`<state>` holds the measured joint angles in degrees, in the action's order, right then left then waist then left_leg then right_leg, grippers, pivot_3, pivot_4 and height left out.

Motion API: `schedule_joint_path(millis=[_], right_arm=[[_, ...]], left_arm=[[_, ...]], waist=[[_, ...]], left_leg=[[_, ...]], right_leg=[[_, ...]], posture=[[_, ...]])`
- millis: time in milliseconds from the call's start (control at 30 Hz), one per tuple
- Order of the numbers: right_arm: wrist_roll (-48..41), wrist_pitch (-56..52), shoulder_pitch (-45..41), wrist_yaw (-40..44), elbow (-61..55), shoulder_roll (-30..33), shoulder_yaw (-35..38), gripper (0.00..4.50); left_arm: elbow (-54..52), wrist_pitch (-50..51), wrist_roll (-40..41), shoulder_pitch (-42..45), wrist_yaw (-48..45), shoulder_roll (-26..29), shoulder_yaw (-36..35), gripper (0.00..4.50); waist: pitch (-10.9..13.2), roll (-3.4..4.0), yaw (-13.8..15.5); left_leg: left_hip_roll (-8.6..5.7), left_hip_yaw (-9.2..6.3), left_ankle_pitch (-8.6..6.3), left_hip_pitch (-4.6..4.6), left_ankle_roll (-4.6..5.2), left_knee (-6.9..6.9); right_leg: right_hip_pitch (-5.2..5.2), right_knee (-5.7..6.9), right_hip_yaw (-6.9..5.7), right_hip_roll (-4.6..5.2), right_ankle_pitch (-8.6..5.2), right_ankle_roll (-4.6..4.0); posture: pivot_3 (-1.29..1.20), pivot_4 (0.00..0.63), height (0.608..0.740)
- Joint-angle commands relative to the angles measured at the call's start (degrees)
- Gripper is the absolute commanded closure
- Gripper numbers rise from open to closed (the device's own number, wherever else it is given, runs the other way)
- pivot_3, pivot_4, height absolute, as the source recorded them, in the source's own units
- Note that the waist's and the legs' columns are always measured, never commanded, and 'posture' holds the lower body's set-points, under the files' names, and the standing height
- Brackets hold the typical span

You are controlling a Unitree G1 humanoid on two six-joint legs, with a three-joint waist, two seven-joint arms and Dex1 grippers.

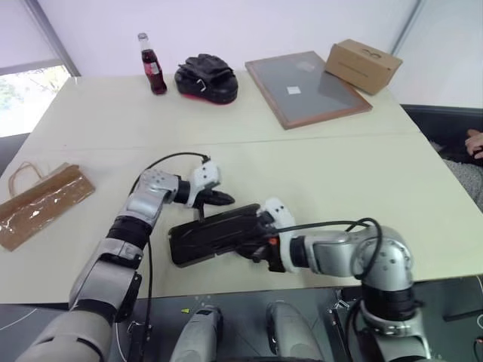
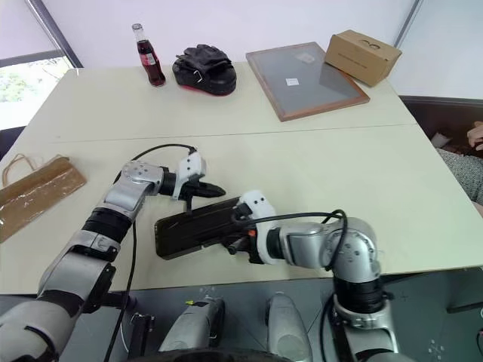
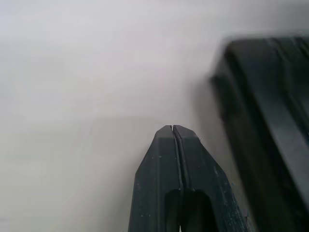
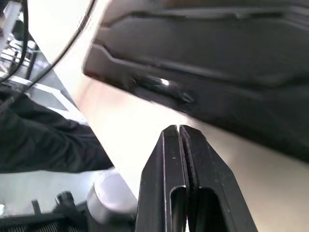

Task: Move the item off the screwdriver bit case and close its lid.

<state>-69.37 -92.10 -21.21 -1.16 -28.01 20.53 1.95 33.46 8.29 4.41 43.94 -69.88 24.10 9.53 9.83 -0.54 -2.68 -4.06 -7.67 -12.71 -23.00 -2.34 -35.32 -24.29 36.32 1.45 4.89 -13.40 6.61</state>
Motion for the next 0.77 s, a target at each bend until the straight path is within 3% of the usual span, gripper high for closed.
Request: schedule_joint_path(millis=[33,267,433,767], right_arm=[[-3.4,0.5,-2.0,6.6,-4.0,5.3,1.9,4.47],[3.8,10.1,-8.9,21.3,-3.8,22.7,3.0,4.47],[9.3,17.2,-10.8,31.3,-2.5,30.5,1.5,4.47],[16.2,25.4,-10.9,41.4,-0.8,34.3,-0.4,4.47]], left_arm=[[-8.2,6.0,5.3,-0.6,1.5,1.9,-5.1,4.5],[-31.7,23.7,16.0,-9.7,6.4,6.3,-12.7,4.5],[-47.8,36.6,25.6,-19.0,11.6,10.4,-19.9,4.5],[-66.7,50.8,40.5,-38.3,20.8,16.7,-36.9,4.5]], waist=[[0.0,0.01,0.0],[0.1,-0.03,0.2],[0.1,-0.04,0.3],[0.1,-0.06,0.5]], left_leg=[[0.01,0.0,0.0,0.0,0.0,0.0],[0.02,0.04,-0.01,-0.09,0.02,-0.08],[0.09,0.06,-0.04,-0.16,0.07,-0.07],[0.1,0.13,-0.06,-0.19,0.06,-0.09]], right_leg=[[-0.01,0.0,0.0,-0.02,0.0,0.0],[-0.01,-0.03,-0.02,0.09,0.0,0.02],[-0.05,-0.09,-0.01,0.13,-0.02,0.03],[-0.05,-0.19,-0.02,0.17,-0.03,0.01]], posture=[[0.0,0.15,0.74],[0.0,0.15,0.74],[0.0,0.15,0.74],[0.0,0.15,0.74]])
